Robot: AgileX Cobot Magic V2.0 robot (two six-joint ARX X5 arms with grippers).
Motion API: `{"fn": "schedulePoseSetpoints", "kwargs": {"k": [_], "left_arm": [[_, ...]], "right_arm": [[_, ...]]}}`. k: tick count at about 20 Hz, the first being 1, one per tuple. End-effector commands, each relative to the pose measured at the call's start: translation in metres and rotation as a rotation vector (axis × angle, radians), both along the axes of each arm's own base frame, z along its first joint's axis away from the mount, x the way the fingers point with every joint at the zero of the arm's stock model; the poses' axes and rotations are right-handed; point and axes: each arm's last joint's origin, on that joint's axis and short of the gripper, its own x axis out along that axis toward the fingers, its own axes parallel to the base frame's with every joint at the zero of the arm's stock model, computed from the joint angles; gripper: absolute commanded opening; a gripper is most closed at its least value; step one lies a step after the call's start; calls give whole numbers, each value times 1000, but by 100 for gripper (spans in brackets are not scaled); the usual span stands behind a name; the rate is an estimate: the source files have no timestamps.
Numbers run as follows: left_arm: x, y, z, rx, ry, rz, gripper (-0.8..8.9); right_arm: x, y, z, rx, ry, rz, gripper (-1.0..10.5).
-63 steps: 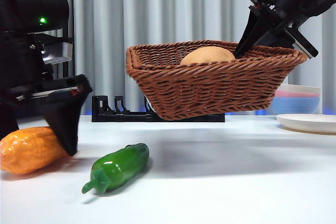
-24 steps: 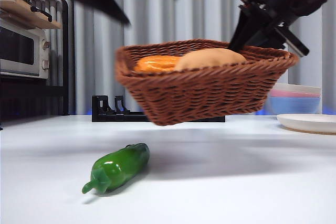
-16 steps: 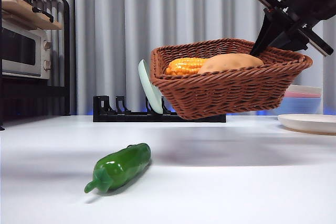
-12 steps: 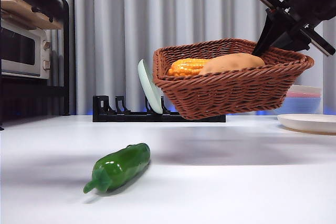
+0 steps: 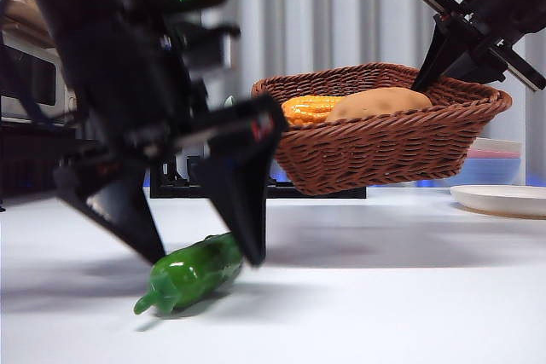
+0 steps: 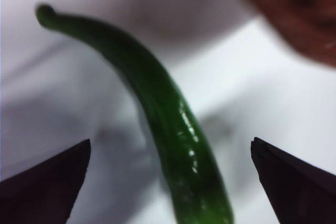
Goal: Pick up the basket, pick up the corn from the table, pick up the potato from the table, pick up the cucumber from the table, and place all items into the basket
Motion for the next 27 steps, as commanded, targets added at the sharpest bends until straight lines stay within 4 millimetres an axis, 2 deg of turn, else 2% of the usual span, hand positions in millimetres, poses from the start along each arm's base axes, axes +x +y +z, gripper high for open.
{"fn": "schedulePoseSetpoints", "kwargs": {"k": [1,3,4,8,10,12,14,17,19,21,23,25,27], "left_arm": [[1,-2,-8,20,14,-17,390],[0,-3,-8,29,0,-53,90],[-1,-3,-8,35,-5,-71,-24],[-3,1,-8,99,-10,-80,-8],[-9,6,1,110,-6,-81,-8],[-26,16,27,90,-25,-101,-8],[-52,33,64,12,-83,-113,-8],[-88,63,128,-309,-269,-44,-8],[-94,73,163,-486,-430,1,-8],[-88,71,185,-498,-557,24,-8],[-72,60,196,-424,-635,9,-8],[-44,42,199,-335,-648,-7,-8],[-13,24,192,-261,-623,5,-8]], "right_arm": [[2,1,6,23,-22,-1,-12],[2,1,6,23,-22,-1,-12],[2,1,6,23,-22,-1,-12],[2,1,6,23,-21,-1,-12],[1,1,5,23,-20,-1,-12],[1,1,5,22,-15,-1,-12],[1,1,5,22,-15,0,-12],[0,6,5,22,-14,18,-12],[-2,16,5,22,-14,49,-12],[-6,28,5,23,-13,91,-12],[-10,41,5,23,-13,134,-12],[-16,54,5,23,-12,180,-12],[-20,63,5,35,3,199,-12]]}}
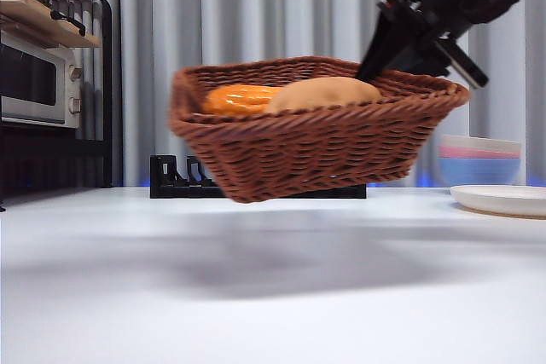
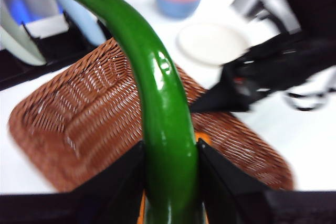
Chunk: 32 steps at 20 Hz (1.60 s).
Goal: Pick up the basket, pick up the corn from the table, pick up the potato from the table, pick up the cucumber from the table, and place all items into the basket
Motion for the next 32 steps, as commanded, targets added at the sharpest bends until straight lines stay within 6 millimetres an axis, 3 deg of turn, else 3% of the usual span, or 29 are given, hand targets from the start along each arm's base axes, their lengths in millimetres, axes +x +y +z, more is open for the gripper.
{"fn": "schedulePoseSetpoints", "kwargs": {"k": [1,4,6,7,9,10,13,17,23,28,30,32], "left_arm": [[31,-17,-12,101,15,4,-8],[71,-39,-45,184,113,23,-8],[83,-45,-63,226,159,34,14],[85,-47,-69,243,180,32,134],[85,-46,-73,265,202,31,573],[84,-47,-72,265,203,29,632],[79,-43,-57,271,207,27,629],[61,-31,-15,245,176,14,628],[22,3,58,95,-1,6,628],[5,21,74,63,-48,14,627],[4,22,73,73,-42,12,626],[4,22,72,99,-45,5,624]], "right_arm": [[-2,9,5,36,2,14,-12],[-5,13,5,43,14,22,-12],[-5,14,5,44,17,23,-12],[-5,14,5,42,22,22,-12],[-6,13,4,35,35,22,-12],[-6,13,4,34,36,21,-12],[-6,13,4,32,35,19,-12],[-2,12,0,1,27,-19,-12],[28,24,-41,59,159,-128,-12],[43,30,-88,37,321,-184,-12],[41,30,-93,4,340,-175,3],[38,28,-90,-19,338,-158,138]]}}
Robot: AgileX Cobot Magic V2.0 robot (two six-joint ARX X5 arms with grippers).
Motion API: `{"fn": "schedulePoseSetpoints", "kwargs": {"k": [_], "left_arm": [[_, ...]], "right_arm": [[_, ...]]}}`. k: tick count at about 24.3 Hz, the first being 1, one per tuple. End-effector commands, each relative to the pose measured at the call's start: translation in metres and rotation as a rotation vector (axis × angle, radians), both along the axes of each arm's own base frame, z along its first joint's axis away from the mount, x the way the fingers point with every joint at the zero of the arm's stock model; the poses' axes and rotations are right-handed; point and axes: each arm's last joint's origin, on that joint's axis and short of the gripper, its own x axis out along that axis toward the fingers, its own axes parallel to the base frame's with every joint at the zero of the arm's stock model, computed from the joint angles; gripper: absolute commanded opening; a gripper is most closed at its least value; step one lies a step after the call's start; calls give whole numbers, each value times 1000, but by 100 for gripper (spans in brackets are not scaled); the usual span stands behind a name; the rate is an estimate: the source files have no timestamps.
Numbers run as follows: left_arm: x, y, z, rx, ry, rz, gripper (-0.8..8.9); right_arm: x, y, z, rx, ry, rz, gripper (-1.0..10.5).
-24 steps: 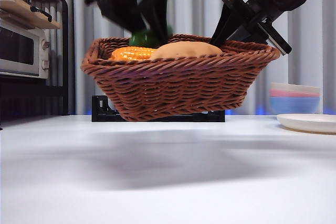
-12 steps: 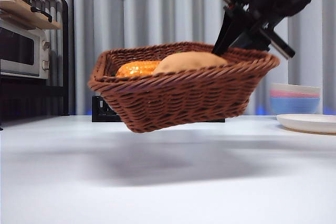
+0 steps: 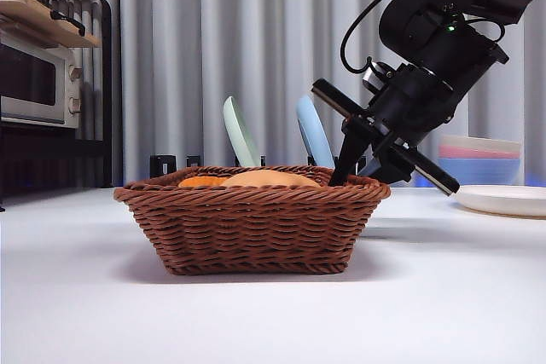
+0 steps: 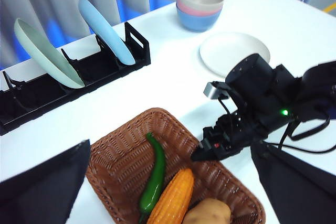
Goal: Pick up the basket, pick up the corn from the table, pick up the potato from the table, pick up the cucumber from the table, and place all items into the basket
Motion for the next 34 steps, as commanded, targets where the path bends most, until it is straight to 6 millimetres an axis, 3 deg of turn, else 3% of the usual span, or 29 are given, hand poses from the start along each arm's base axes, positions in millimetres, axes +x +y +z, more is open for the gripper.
{"fn": "schedulePoseSetpoints", "kwargs": {"k": [1,3,5,8,10,12,13,18,23,27,34], "left_arm": [[1,0,-2,34,-13,-4,624],[1,1,-2,69,-28,15,624],[2,4,-4,126,-42,67,591],[2,7,-7,226,-68,125,310],[3,10,-8,262,-69,121,-7],[3,10,-7,265,-73,121,-8],[2,11,-6,257,-80,123,-8],[-6,19,-1,221,-114,129,-8],[-22,33,-11,170,-162,137,-8],[-41,52,-36,120,-202,149,-8],[-75,84,-101,67,-218,193,-8]], "right_arm": [[-4,-2,2,-31,-1,31,232],[-7,-10,15,-42,-33,40,405],[-14,-17,32,-74,-92,39,419],[-31,-29,68,-118,-208,43,409],[-44,-35,90,-146,-294,51,332],[-59,-42,111,-175,-389,72,35],[-67,-44,120,-187,-433,79,-8],[-95,-53,149,-265,-570,55,-9],[-127,-53,166,-374,-687,27,-10],[-159,-49,167,-394,-783,7,-11],[-215,-63,152,-362,-898,-16,-11]]}}
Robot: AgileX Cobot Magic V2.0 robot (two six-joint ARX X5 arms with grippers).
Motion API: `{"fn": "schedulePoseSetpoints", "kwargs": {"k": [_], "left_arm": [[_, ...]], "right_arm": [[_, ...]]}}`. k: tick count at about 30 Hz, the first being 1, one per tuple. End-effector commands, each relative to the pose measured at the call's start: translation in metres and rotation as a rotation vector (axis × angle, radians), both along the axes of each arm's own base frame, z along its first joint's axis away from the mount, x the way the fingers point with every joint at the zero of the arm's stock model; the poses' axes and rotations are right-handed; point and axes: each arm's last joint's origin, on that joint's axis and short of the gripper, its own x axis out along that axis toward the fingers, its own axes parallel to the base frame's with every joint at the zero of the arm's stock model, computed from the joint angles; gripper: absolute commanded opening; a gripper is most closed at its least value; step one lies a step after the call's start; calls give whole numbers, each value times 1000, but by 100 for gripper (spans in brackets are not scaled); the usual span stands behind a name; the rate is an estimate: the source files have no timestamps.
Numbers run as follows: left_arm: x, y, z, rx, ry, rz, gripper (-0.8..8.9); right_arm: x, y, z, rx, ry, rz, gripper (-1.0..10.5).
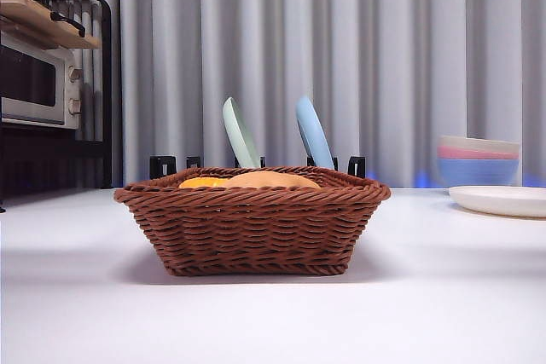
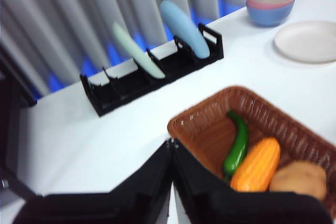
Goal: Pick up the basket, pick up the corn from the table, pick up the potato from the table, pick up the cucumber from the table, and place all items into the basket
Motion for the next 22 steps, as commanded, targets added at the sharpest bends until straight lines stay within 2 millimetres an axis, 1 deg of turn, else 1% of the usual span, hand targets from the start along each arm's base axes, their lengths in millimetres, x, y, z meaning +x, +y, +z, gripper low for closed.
{"fn": "schedulePoseSetpoints", "kwargs": {"k": [1,3,6,9,14,22], "left_arm": [[-11,10,-29,-26,12,11,-8],[-18,17,-46,-35,19,6,-8],[-24,23,-59,-37,35,9,-6],[-27,25,-64,-37,87,27,-4],[-27,25,-70,12,138,29,-4],[-27,25,-71,17,143,30,-4]], "right_arm": [[-18,-9,-9,26,-39,-1,-10],[-29,-16,-15,42,-59,17,-10],[-38,-24,-21,72,-55,16,-1],[-43,-28,-21,135,-34,-6,2],[-45,-30,-20,144,-41,2,2],[-45,-31,-20,140,-38,-2,2]]}}
